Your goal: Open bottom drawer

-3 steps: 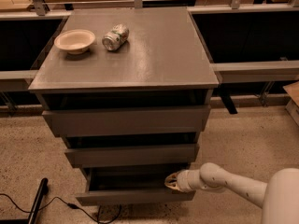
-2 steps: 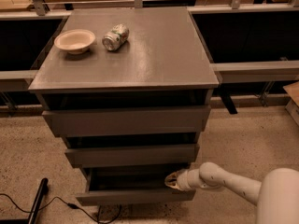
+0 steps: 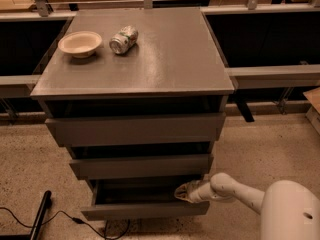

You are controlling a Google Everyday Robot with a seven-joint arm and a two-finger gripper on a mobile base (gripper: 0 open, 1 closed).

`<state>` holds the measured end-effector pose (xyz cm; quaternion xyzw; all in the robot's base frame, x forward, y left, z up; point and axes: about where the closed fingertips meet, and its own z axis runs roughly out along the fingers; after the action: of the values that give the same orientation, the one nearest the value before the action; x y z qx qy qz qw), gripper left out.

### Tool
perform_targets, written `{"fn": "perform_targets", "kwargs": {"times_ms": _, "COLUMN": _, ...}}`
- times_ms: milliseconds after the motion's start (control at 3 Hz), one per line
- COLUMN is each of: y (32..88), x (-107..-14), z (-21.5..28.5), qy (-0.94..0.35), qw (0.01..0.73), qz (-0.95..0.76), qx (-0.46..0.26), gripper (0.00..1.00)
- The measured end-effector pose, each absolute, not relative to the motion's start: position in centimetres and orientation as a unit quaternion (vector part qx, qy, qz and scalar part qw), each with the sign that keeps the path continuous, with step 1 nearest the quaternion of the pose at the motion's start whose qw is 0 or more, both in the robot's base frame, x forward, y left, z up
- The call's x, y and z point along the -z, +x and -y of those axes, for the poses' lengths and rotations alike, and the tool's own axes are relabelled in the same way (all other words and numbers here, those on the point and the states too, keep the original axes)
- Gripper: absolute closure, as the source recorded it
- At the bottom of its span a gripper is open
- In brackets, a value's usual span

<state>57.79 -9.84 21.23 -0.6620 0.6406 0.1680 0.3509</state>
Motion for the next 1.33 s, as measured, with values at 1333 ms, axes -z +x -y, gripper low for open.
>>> {"fn": "perform_targets", "kwargs": {"times_ms": 1333, "y": 53.2, "x": -19.5, "z": 9.2, "qy": -0.649, "qw": 0.312, "qz": -0.645, "qx": -0.255, "gripper": 1.00}}
